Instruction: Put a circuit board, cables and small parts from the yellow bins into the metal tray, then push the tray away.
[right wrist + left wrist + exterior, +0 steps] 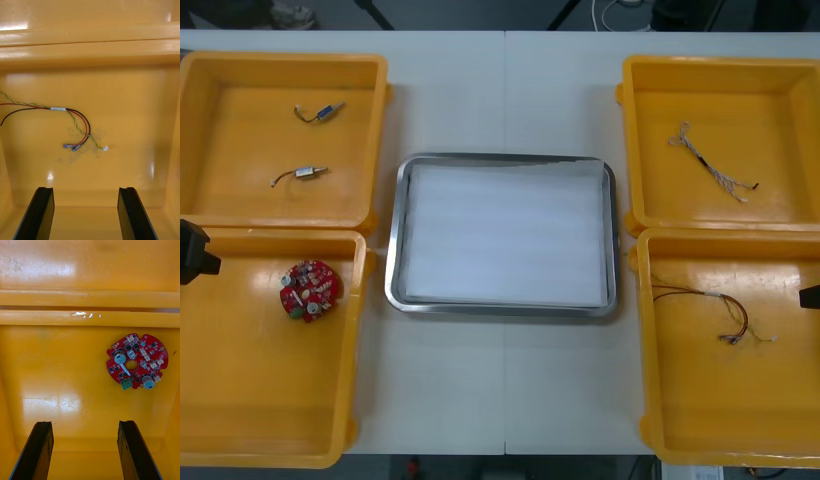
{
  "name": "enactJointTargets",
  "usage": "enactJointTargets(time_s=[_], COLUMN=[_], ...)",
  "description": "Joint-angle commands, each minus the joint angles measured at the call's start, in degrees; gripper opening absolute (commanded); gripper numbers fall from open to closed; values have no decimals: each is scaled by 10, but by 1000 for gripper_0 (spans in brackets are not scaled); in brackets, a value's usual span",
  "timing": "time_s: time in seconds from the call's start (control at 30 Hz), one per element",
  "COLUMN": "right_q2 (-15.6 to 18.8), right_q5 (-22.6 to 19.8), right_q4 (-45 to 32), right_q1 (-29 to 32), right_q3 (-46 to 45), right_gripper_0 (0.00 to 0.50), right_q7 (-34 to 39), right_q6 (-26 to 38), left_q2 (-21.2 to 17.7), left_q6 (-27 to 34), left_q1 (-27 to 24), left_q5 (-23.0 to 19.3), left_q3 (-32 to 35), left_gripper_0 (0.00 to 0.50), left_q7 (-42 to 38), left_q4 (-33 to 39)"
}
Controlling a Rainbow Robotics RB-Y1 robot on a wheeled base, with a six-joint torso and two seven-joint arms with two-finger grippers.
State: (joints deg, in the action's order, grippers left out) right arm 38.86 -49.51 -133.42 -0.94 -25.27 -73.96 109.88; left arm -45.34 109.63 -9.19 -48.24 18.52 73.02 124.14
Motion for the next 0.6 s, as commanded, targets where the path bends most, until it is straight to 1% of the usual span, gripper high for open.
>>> enactJointTargets(time_s=[0.03, 0.53, 0.57, 0.6], right_q2=[20, 20, 20, 20], right_q5=[-4, -4, -4, -4], right_q4=[-3, -3, -3, -3], right_q1=[-11, -11, -11, -11], right_q3=[-15, -15, -15, -15], right_gripper_0=[489, 488, 487, 488], right_q7=[15, 15, 15, 15], right_q6=[1, 1, 1, 1], left_q2=[-16, -16, -5, 0], left_q6=[4, 4, 4, 4], left_q1=[9, 9, 20, 20], left_q5=[-4, -4, -5, -5], left_q3=[18, 18, 10, 10], left_gripper_0=[500, 500, 500, 500], left_q7=[26, 26, 26, 25], left_q4=[17, 17, 5, 4])
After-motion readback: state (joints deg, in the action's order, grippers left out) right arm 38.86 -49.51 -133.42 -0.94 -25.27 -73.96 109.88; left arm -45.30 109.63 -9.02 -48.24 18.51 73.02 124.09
